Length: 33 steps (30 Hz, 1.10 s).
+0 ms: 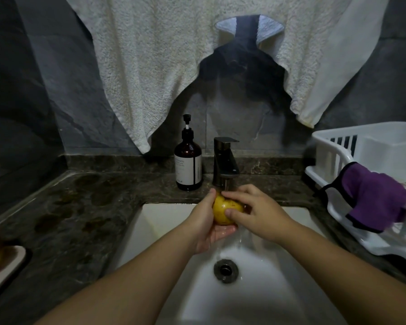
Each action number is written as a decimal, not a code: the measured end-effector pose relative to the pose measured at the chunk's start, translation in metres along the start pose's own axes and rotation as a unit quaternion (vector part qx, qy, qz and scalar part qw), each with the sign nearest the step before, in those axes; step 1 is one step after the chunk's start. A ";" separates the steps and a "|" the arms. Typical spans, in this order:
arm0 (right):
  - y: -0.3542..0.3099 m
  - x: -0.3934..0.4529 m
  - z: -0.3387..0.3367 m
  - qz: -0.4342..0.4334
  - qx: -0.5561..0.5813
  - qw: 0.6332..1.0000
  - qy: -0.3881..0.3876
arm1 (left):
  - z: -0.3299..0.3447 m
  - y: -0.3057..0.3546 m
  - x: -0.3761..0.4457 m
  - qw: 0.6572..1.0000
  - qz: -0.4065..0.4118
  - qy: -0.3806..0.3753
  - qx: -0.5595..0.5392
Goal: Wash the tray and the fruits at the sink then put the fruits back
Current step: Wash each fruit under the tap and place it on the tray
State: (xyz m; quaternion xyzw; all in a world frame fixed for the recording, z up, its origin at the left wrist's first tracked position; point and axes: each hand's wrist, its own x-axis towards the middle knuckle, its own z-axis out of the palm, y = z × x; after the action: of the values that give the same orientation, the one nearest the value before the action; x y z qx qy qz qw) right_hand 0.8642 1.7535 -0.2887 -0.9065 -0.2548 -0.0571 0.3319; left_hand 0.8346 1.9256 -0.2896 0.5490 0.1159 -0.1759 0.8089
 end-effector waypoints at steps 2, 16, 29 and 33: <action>-0.003 -0.002 0.000 -0.016 -0.003 1.000 0.021 | -0.001 0.002 0.000 1.000 0.002 -0.008 -0.018; -0.007 -0.003 0.002 0.064 0.167 0.983 -0.042 | -0.010 0.004 0.003 0.997 0.021 0.008 0.077; -0.013 0.006 0.007 0.171 0.300 0.938 -0.013 | -0.005 0.000 0.002 0.997 0.008 -0.020 0.072; -0.017 0.011 0.016 0.194 0.272 0.943 0.017 | -0.001 -0.001 0.001 0.999 0.005 -0.005 0.053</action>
State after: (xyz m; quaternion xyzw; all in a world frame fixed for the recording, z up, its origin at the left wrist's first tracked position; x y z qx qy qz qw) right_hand 0.8641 1.7795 -0.2886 -0.8125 -0.0744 0.0639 0.5746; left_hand 0.8351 1.9264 -0.2915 0.5911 0.0997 -0.1804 0.7798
